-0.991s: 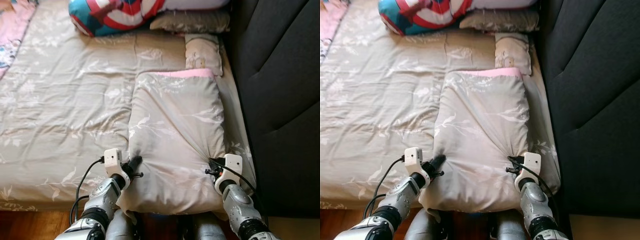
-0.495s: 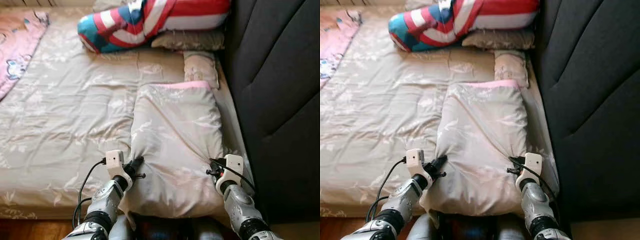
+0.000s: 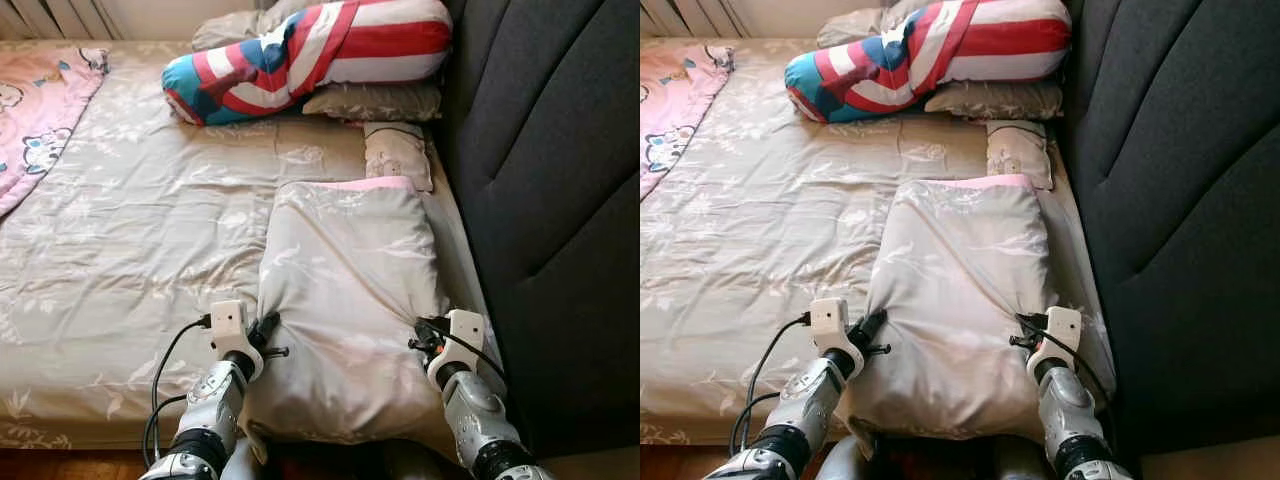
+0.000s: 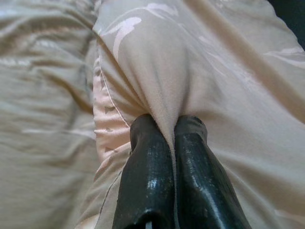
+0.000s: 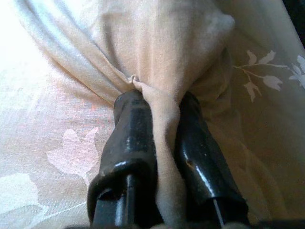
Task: Clean up the room
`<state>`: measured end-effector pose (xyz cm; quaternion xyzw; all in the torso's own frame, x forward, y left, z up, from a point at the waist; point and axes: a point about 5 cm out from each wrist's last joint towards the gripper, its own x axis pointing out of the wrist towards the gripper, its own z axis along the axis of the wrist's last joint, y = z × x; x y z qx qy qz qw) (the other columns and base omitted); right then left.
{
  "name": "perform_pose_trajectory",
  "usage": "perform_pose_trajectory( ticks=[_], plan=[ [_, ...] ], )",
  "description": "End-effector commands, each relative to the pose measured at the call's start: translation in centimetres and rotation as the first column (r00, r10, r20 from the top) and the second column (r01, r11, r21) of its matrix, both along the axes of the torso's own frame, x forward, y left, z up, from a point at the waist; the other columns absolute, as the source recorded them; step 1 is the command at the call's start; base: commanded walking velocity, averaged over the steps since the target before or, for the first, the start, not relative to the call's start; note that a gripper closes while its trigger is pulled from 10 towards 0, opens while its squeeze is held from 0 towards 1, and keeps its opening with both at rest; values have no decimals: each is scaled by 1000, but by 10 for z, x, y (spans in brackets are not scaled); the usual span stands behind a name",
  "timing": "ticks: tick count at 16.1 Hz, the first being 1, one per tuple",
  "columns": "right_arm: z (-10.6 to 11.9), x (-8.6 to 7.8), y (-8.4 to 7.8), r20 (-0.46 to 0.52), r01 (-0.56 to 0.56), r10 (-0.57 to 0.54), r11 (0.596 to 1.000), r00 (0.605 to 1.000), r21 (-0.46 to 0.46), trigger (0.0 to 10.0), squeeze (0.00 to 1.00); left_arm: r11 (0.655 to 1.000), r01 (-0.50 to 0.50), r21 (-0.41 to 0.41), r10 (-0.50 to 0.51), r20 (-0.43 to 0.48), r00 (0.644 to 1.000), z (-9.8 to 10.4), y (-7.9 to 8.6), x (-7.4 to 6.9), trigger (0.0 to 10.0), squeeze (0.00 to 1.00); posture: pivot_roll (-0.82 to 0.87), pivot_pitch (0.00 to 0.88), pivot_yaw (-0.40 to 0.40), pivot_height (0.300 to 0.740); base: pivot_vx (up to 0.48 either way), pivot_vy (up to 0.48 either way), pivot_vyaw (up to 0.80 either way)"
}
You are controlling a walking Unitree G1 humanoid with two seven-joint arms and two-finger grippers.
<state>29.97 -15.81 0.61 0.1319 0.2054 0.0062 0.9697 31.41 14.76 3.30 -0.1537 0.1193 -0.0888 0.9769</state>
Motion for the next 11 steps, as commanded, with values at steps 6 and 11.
perform_pose_trajectory(
  ticks=[6, 11],
  plan=[
    [9, 4, 8, 82, -48, 49, 999, 995, -16, 10000, 0, 999, -17, 44, 13, 75, 997, 9, 2, 0, 10000, 0, -21, 103, -9, 723, 0, 0, 0],
    [9, 4, 2, 80, -14, 16, 1000, 997, -24, 10000, 0, 999, -21, 50, 17, 75, 997, 10, 0, -1, 10000, 0, -25, 109, -9, 740, 0, 0, 0]
  ],
)
